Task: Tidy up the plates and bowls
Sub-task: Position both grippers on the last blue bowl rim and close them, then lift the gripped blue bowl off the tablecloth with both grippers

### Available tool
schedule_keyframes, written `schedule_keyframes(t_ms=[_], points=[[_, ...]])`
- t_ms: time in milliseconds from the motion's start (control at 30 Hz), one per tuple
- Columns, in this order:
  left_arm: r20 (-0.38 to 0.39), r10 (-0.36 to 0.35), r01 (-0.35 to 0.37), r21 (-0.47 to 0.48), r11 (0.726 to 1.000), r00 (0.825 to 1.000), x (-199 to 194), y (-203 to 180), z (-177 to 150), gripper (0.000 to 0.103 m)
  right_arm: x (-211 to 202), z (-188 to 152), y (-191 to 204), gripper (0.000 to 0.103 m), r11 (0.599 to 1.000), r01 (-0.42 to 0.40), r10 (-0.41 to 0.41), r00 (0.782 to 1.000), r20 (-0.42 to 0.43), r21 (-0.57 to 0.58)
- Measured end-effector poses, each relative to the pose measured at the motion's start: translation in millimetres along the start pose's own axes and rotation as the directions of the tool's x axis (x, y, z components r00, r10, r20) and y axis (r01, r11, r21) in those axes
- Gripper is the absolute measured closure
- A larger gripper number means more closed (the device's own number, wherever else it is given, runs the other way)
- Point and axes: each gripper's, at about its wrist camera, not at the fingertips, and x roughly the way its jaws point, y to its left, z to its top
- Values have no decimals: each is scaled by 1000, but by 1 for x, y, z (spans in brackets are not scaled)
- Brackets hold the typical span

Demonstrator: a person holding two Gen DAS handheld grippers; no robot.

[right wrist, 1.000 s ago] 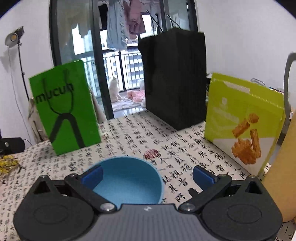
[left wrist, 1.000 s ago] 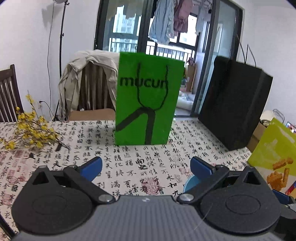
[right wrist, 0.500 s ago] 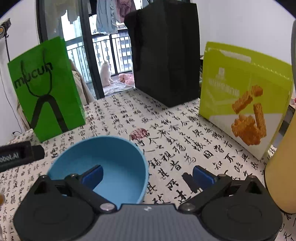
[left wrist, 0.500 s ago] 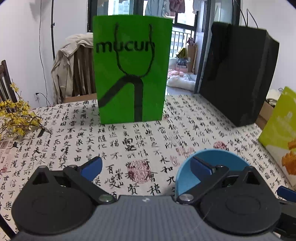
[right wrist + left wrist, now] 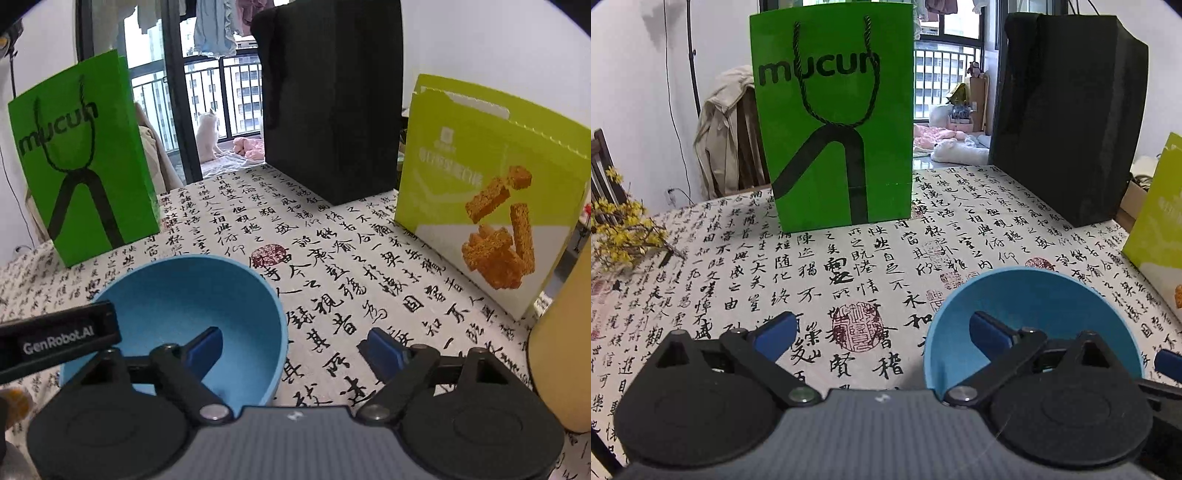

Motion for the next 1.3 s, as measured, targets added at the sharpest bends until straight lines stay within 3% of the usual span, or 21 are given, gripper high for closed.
schedule_keyframes(t_ms=[200,467,533,767,1100,1300], points=[[4,0,0,30,1000,1000,-1,-9,-2,19,4,-1,-1,40,999,-41,41,999,-22,9],[-8,3,-3,58,998,1000,3,-17,-7,56,8,-3,0,56,999,-54,54,998,-45,5],[-3,-2,3,69,998,1000,2,-20,-8,62,9,-4,1,68,998,-60,60,997,-54,1],[1,-26,26,83,996,1000,0,-26,-11,87,15,-6,0,82,997,-78,79,993,-83,12],[8,-40,39,79,996,999,0,-24,-12,87,15,-7,0,91,994,-107,109,991,-81,21],[9,-41,40,80,996,999,0,-24,-12,87,15,-7,0,92,994,-110,111,991,-78,23]])
